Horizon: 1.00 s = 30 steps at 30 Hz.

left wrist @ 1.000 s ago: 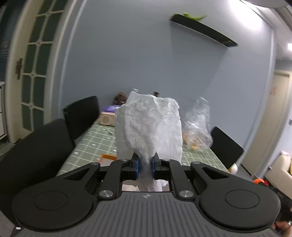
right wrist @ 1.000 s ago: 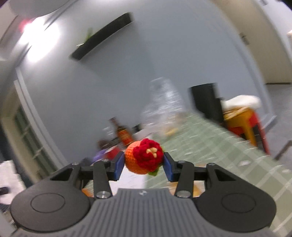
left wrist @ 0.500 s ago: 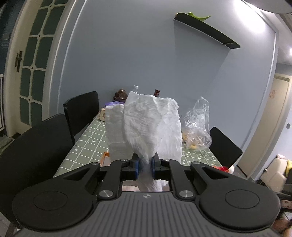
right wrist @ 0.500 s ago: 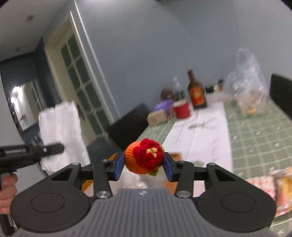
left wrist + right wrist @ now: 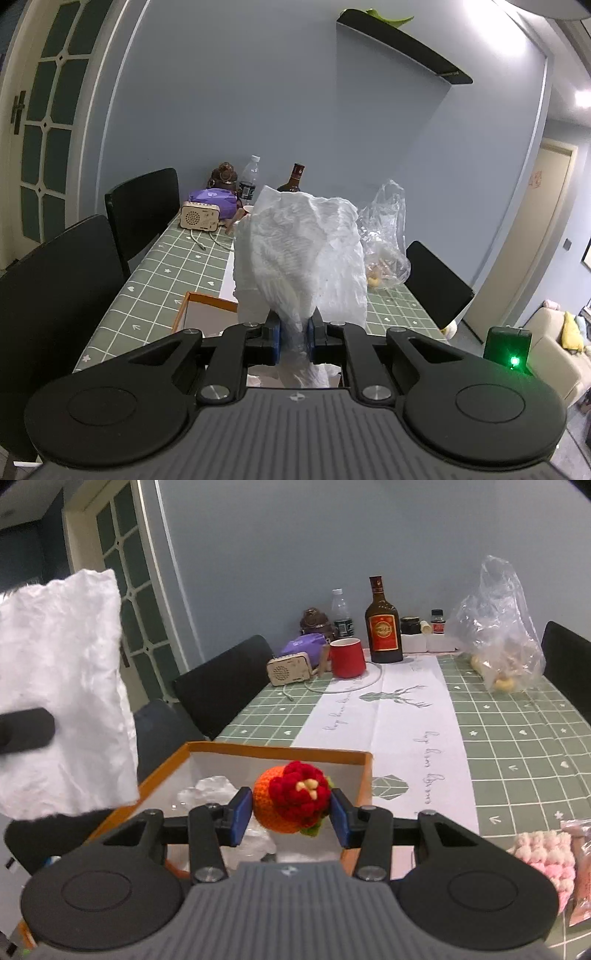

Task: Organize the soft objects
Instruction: 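Drop the crochet ball into the orange box with the right tool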

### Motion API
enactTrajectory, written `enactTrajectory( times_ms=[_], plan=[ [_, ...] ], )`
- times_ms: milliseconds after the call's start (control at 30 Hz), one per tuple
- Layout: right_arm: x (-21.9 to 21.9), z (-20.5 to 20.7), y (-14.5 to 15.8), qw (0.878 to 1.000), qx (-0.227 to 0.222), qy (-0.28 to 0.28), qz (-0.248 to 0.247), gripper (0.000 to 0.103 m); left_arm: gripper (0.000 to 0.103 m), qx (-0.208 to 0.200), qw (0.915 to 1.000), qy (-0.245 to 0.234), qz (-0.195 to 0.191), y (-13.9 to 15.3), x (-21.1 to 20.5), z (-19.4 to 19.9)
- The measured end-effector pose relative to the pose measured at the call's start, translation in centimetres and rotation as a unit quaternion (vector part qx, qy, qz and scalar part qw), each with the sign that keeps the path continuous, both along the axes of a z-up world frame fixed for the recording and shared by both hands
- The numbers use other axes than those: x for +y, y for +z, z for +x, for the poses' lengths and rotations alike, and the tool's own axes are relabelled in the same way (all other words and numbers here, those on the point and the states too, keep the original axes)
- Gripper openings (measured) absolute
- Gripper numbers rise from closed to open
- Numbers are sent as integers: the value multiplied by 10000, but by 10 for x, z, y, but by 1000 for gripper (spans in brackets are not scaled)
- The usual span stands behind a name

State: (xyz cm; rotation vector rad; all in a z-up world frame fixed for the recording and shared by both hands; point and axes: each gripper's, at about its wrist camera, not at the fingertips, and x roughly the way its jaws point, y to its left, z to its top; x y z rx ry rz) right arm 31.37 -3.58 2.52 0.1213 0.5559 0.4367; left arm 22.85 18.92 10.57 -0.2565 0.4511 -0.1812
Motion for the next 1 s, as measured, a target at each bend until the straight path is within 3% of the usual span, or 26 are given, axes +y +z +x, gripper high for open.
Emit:
enactTrajectory(
  times_ms=[300, 367, 433, 600, 767, 900, 1000],
  plan=[
    [1, 5, -1, 10000, -74, 18, 13, 49, 15, 134, 9991, 60, 393, -7, -20, 7],
    [1, 1, 2, 9996, -248, 141, -33, 75, 15, 159, 9988, 33, 453, -8, -23, 7],
    [0, -5, 5, 9985, -469, 282, -59, 87, 15, 145, 9986, -44, 510, -8, -25, 7],
    [-14, -9, 17, 9982, -536, 260, -72, 93, 15, 153, 9987, -79, 488, -9, -26, 7],
    [-50, -6, 26, 9988, -425, -233, -7, 94, 15, 322, 9983, -318, 363, -15, -32, 16],
    [-86, -6, 30, 9965, -334, -602, 469, 94, 15, 582, 9950, -802, 109, -25, -40, 27],
    [-102, -8, 31, 9946, -325, -709, 682, 94, 15, 771, 9928, -911, 48, -34, -48, 33]
  ],
)
